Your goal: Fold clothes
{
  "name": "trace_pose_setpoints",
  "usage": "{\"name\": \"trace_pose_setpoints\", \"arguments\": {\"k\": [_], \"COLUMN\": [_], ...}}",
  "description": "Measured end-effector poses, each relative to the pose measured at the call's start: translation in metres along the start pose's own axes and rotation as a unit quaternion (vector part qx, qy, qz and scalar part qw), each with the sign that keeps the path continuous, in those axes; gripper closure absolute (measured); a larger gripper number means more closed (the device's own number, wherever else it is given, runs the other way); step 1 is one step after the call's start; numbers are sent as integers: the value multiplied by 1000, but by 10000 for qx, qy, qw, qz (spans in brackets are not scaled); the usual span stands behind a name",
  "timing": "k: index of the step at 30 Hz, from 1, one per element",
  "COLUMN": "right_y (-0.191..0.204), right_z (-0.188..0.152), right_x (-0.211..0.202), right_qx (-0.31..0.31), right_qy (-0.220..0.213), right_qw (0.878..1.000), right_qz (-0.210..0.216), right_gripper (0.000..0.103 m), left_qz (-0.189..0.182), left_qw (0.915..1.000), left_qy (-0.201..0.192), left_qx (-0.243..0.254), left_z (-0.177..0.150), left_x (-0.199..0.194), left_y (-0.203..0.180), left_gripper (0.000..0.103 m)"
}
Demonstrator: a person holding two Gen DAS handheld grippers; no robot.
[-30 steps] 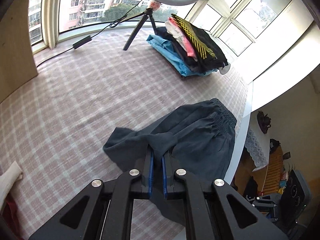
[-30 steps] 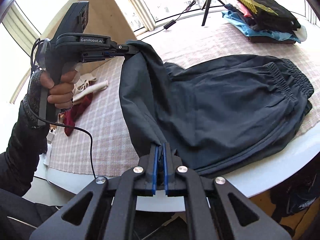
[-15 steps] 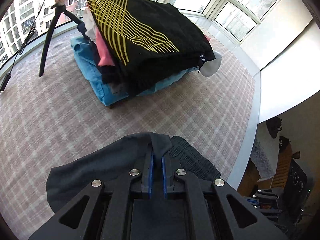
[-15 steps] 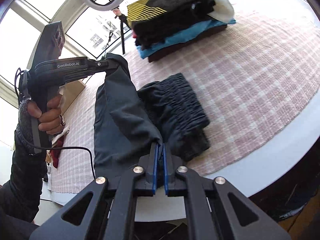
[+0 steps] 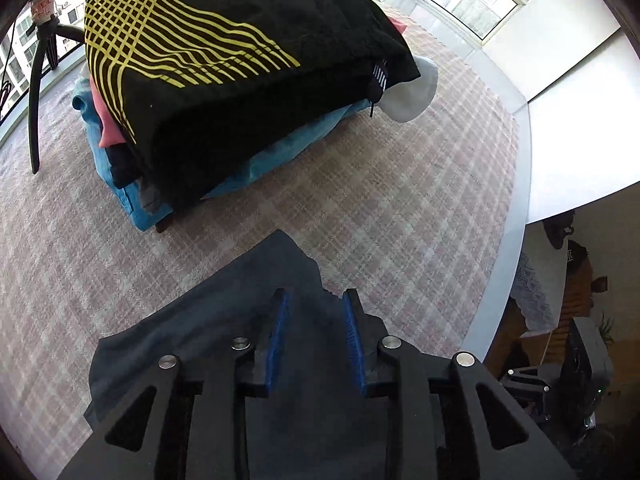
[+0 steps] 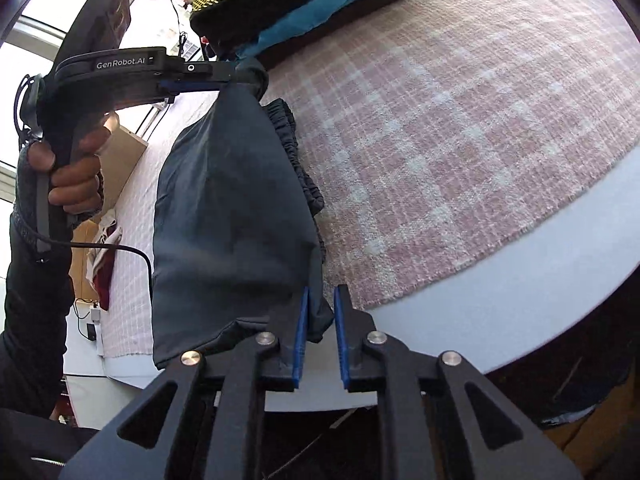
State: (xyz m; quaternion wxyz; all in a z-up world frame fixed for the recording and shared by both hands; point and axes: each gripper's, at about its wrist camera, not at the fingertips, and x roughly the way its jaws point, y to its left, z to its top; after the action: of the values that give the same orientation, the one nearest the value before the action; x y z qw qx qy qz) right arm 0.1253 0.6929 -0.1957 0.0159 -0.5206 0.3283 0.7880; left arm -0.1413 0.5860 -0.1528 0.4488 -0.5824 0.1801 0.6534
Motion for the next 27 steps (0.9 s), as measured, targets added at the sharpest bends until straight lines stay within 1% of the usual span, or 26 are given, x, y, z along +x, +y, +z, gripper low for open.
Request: {"name": "trace_pose_setpoints", "arguments": {"k": [3,4,6,8,10,12,13,14,15,16,18,19,21,22,24,27], "right_y": [7,9,17,31,53,76,84,92,97,99,92,81,59,52,52,71], "right_z": [2,4,17,36,63,92,104,116,125,133,149,159,177,180,175,149], "right_x": [-23,-33,-48,-56,-42,-10,10,30,49,66,92,98,104,101,80,44], "right_qx": [-282,-369,-578,-865,-1243,-1626,-1790,-1952,-2107,-2245,-2400,-2223,-1836,-1695,-1683,-1941], "right_qy": [-76,-153,-397,-623,-739,-649,-489,-326,-186,-86,-60,-93,-156,-186,-413,-744], "right_qw": [9993,9986,9972,9942,9895,9843,9822,9796,9770,9744,9699,9731,9782,9800,9800,9748], "right_qz": [-249,-339,-269,-124,25,243,290,336,256,101,-398,-604,-956,-1025,-975,-810], "right_gripper": [85,85,85,85,85,85,85,85,85,85,86,86,85,85,85,85], "left_qz": [-28,-30,-7,-128,-253,-498,-621,-597,-517,-461,-326,-264,-276,-273,-222,-40], "left_qw": [9996,9993,9979,9968,9950,9941,9933,9933,9933,9929,9917,9908,9891,9887,9888,9879], "left_qy": [-267,-381,-583,-633,-681,-524,-443,-413,-409,-389,-271,-211,-217,-230,-399,-801], "left_qx": [27,-51,-265,-479,-690,-811,-870,-905,-945,-1021,-1216,-1311,-1430,-1457,-1421,-1325], "left_z": [-20,-32,-60,-96,-131,-160,-175,-185,-193,-200,-208,-211,-213,-214,-214,-207], "left_x": [-34,-47,-70,-70,-71,-54,-45,-37,-29,-22,-8,-2,1,-3,-16,-40], "left_y": [12,21,40,49,59,57,56,54,52,54,62,67,72,72,72,77], "left_gripper": [74,74,72,72,72,73,73,73,73,73,74,74,75,75,75,75]}}
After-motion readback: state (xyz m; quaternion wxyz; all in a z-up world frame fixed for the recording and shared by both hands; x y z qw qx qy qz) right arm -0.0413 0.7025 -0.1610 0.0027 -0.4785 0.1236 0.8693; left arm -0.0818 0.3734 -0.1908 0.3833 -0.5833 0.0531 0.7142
